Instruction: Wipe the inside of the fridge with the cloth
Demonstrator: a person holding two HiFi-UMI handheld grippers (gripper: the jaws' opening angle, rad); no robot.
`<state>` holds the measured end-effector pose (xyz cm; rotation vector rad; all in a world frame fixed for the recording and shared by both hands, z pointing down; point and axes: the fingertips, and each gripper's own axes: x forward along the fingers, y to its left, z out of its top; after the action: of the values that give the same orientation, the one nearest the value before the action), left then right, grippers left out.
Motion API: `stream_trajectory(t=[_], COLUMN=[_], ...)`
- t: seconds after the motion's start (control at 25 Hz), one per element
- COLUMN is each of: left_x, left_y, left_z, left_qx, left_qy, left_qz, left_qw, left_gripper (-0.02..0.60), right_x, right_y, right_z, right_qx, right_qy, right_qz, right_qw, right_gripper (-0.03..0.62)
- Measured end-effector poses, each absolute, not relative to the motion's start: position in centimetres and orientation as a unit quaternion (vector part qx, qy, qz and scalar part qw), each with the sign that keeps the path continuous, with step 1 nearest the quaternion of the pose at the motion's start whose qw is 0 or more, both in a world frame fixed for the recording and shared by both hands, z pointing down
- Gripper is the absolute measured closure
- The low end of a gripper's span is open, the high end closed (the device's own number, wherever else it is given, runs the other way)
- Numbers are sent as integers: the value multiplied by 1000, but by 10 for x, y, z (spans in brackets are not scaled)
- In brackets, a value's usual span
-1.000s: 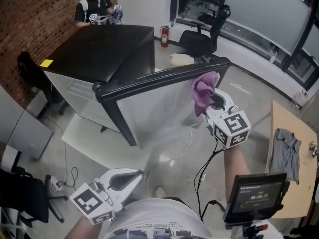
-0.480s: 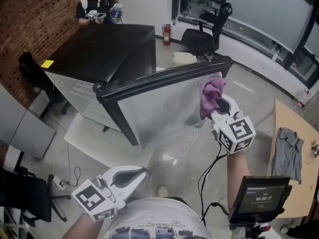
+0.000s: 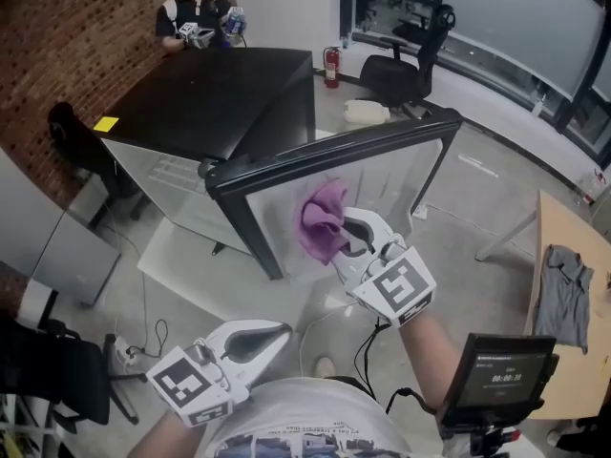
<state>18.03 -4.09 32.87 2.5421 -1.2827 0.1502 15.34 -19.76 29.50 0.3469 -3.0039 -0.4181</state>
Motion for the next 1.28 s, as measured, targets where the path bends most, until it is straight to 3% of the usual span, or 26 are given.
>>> stream_trajectory(t=[0.44, 1.28], left_x=[167, 200], left_y=[-25, -44], left_z=[333, 335], left_qx=[866, 884], left_qy=[-475, -440], left_qz=[47, 58], left_qw=[152, 147], left_gripper=[572, 574], right_x=[114, 235], right_y=[-182, -299], right_z=[315, 328], right_qx=[68, 225], right_qy=[-987, -963], right_qz=[-137, -125], right_qw=[51, 84], right_gripper=[513, 513])
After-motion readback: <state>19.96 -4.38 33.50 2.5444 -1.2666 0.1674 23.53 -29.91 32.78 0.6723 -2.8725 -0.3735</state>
